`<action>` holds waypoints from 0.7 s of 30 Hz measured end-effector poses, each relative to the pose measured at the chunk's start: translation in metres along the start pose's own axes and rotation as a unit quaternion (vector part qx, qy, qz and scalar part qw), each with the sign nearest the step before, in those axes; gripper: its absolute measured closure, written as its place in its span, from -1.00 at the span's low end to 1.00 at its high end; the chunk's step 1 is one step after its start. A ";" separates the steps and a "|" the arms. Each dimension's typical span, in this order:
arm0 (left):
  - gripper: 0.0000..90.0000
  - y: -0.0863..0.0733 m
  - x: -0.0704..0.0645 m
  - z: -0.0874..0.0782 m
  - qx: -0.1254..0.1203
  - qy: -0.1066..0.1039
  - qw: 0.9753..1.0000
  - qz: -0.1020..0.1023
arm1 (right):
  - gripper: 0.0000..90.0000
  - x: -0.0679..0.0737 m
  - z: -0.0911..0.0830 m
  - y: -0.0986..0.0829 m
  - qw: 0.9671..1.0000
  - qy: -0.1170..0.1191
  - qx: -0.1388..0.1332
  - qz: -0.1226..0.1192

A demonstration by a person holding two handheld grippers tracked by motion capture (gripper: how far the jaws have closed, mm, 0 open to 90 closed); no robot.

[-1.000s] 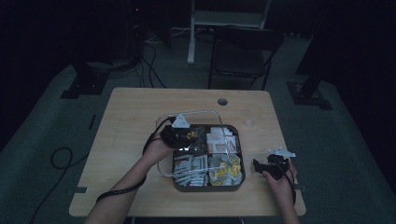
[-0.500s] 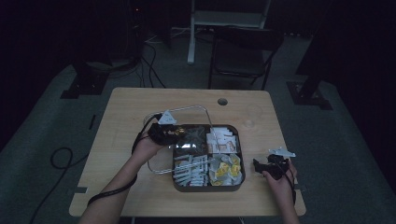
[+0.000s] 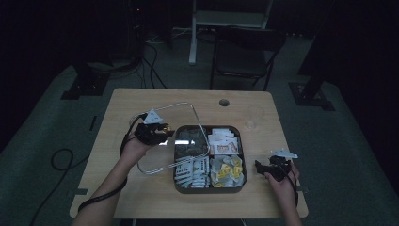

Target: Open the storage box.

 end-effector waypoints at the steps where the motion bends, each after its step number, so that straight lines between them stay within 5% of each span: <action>1: 0.33 -0.001 0.003 -0.002 -0.001 0.002 1.000 -0.003 | -0.74 0.000 0.000 0.000 1.000 0.000 0.000 0.000; 21: 0.33 -0.031 0.049 -0.039 -0.010 0.063 0.997 -0.052 | -0.74 0.000 0.000 0.000 1.000 0.000 0.000 0.000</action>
Point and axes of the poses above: each handheld gripper's, and its own axes: z roughly forward along the jaws, y roughly out of its top, x roughly to its left, the point moved 7 cm from there along z, roughly forward along the jaws, and after that the axes turned 4 degrees about -y, right-handed, at the moved point
